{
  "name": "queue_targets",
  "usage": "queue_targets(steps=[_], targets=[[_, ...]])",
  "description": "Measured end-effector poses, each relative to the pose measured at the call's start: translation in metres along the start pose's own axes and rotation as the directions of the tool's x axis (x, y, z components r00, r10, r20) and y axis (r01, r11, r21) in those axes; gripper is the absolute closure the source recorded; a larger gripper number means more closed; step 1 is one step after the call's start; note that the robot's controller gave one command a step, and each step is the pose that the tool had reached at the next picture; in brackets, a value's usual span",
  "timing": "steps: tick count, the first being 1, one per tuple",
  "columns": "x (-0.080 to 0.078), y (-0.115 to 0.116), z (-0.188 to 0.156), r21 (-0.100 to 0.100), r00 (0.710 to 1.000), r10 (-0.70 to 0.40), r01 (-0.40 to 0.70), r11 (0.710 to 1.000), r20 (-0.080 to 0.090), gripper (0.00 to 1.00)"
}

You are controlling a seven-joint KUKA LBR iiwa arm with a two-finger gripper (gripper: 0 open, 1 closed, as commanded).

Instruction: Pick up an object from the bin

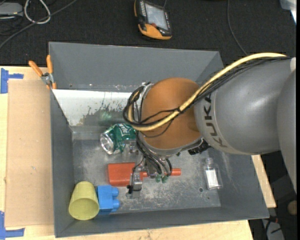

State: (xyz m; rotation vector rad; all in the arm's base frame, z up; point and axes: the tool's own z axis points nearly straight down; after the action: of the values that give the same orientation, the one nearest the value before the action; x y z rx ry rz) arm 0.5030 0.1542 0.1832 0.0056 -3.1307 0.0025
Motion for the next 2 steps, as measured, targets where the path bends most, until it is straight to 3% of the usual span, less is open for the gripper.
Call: queue_targets(steps=[1,2], targets=[[-0.002,-0.001,-0.004,-0.002,1.000,0.006,-0.006,1.000,0.008,0.00],[-0.038,-0.046,0.118,0.001,0.998,0.065,-0.065,0.998,-0.003,0.00]])
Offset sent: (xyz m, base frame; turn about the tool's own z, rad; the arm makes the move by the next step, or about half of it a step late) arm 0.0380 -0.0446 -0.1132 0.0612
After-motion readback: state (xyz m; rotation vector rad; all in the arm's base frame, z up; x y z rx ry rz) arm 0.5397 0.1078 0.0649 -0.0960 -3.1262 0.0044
